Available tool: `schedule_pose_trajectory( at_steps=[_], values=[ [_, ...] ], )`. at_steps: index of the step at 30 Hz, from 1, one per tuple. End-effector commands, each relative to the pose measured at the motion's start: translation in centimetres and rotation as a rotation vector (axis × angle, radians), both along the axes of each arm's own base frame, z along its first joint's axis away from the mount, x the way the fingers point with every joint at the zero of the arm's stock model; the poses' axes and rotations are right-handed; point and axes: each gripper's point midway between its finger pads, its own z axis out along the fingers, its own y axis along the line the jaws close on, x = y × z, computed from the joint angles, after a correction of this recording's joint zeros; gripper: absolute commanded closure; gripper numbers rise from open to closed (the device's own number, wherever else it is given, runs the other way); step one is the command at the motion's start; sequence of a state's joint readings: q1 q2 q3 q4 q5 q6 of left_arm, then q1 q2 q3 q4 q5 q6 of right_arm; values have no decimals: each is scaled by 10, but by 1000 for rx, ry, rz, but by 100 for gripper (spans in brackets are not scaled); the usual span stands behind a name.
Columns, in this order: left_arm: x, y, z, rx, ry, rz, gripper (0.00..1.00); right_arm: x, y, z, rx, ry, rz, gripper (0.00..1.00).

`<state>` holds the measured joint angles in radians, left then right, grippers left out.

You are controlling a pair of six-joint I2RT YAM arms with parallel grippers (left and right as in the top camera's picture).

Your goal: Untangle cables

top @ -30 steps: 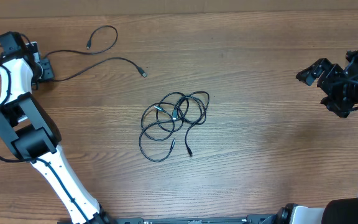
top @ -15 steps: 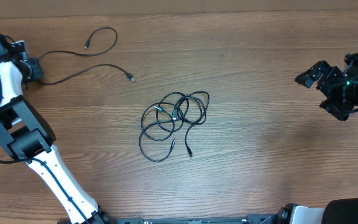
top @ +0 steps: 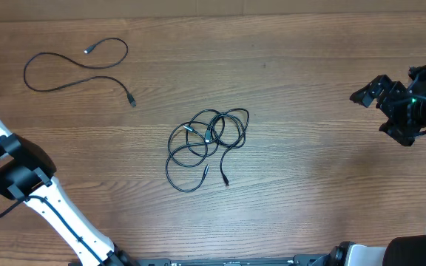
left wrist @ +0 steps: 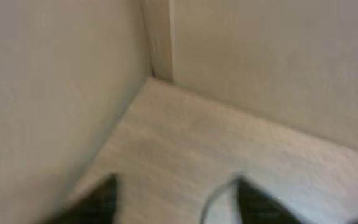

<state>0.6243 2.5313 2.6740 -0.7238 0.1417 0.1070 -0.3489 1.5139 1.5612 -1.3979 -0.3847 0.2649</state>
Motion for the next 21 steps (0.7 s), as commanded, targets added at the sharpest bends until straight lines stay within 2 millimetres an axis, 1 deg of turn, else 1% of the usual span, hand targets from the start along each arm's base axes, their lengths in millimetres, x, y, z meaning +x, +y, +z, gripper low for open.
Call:
schedule_pose_trajectory(
  at_steps=[1,3,5,6,9,12,14,18,21],
  values=[
    [-9,-21,-59,-163,117,-12,20,1,-1,-2,-8,4,0,1],
    [-15,-38,-84,-250,183,-8,7,1,-1,-2,-8,4,0,1],
    [-18,-61,-104,-334,231,-54,0,1,-1,-2,-9,2,0,1],
    [-19,-91,-125,-419,280,-113,0,3,-1,-2,-6,-3,1,1],
    [-18,-133,-150,-509,338,-191,0,9,6,4,38,-44,18,0],
    [-17,-167,-167,-545,400,-217,0,19,21,11,83,-96,62,0],
    [-16,-189,-173,-544,447,-236,0,24,33,13,79,-116,101,0],
    [-24,-216,-185,-458,579,-187,0,35,60,16,51,-161,192,0],
    [-30,-240,-198,-414,663,-166,0,40,78,17,24,-184,250,0]
  ],
)
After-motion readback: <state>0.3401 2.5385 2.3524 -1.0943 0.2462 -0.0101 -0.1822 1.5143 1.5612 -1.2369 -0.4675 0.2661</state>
